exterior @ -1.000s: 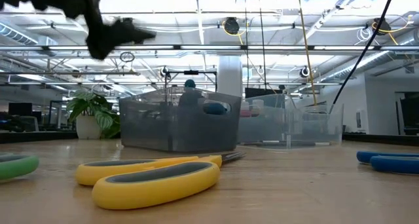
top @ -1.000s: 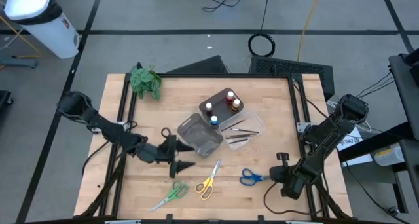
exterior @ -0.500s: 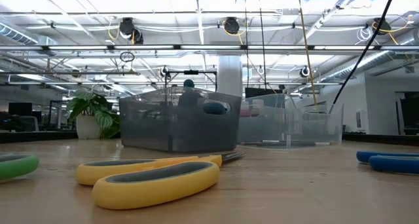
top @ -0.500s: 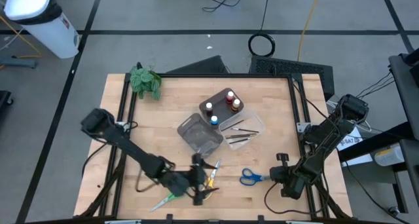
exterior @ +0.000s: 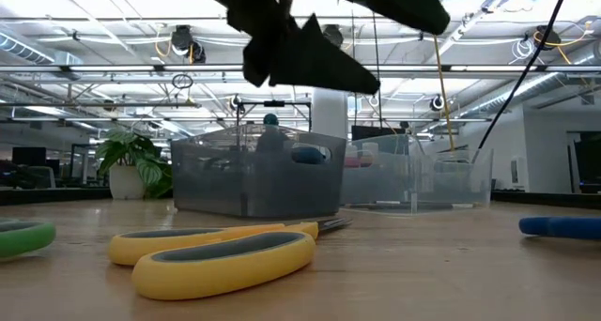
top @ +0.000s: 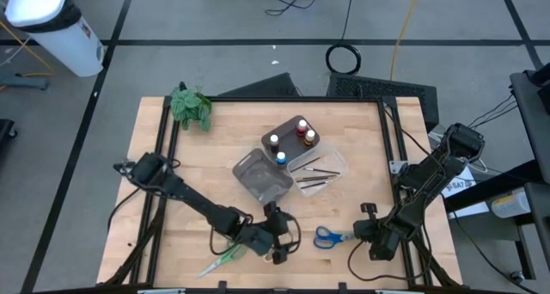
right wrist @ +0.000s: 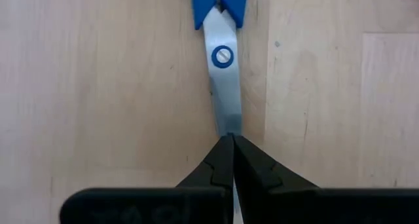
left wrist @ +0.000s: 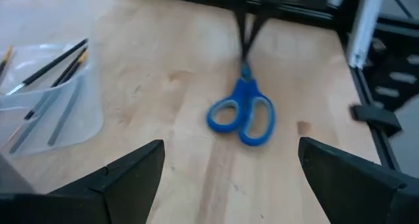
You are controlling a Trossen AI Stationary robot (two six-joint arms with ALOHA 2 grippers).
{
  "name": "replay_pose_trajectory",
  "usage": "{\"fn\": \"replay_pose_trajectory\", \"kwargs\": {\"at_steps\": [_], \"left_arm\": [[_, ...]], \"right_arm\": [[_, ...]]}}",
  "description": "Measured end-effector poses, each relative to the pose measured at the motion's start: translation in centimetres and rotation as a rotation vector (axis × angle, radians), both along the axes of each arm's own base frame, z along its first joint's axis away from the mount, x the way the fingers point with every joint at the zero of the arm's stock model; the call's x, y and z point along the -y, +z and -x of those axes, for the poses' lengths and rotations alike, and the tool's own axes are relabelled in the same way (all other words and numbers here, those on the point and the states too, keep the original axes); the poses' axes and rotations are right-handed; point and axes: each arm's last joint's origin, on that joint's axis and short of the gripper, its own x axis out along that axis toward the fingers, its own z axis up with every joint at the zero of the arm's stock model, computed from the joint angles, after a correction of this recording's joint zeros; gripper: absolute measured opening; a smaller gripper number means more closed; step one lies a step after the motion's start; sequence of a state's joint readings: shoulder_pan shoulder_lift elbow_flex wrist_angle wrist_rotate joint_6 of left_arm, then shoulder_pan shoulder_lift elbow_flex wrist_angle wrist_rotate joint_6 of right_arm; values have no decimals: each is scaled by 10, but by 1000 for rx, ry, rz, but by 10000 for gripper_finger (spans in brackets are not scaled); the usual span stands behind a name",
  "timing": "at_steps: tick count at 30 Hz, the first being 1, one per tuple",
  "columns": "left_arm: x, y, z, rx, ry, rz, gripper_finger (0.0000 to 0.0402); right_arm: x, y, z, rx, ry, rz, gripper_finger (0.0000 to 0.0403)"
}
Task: Pick & Place Paint Supplies
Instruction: Put the blue scissors into the bottom black bin
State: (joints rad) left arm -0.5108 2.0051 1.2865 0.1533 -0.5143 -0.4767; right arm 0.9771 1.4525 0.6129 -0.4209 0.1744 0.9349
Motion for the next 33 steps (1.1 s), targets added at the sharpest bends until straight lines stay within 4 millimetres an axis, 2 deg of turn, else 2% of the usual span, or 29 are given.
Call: {"fn": "replay_pose_trajectory", "kwargs": {"at_steps": [6, 11, 16, 23, 29, 33], "left_arm": [[-13, -10, -9, -24, 34, 51, 365], [-7, -31, -17, -20, -46, 28, 365], [9, -49, -32, -26, -138, -98, 365], [34, -59, -54, -67, -279, -432, 365], [34, -59, -64, -87, -306, -650, 365], [29, -57, -68, -86, -308, -679, 365]], "right_arm": [[1, -2, 1, 3, 1, 10, 0], [2, -2, 1, 4, -3, 16, 0], [3, -2, 0, -1, -21, 16, 0], [4, -3, -1, -4, -34, 10, 0], [4, -2, -2, -1, -42, 6, 0], [4, -2, -2, -3, -45, 5, 0]]}}
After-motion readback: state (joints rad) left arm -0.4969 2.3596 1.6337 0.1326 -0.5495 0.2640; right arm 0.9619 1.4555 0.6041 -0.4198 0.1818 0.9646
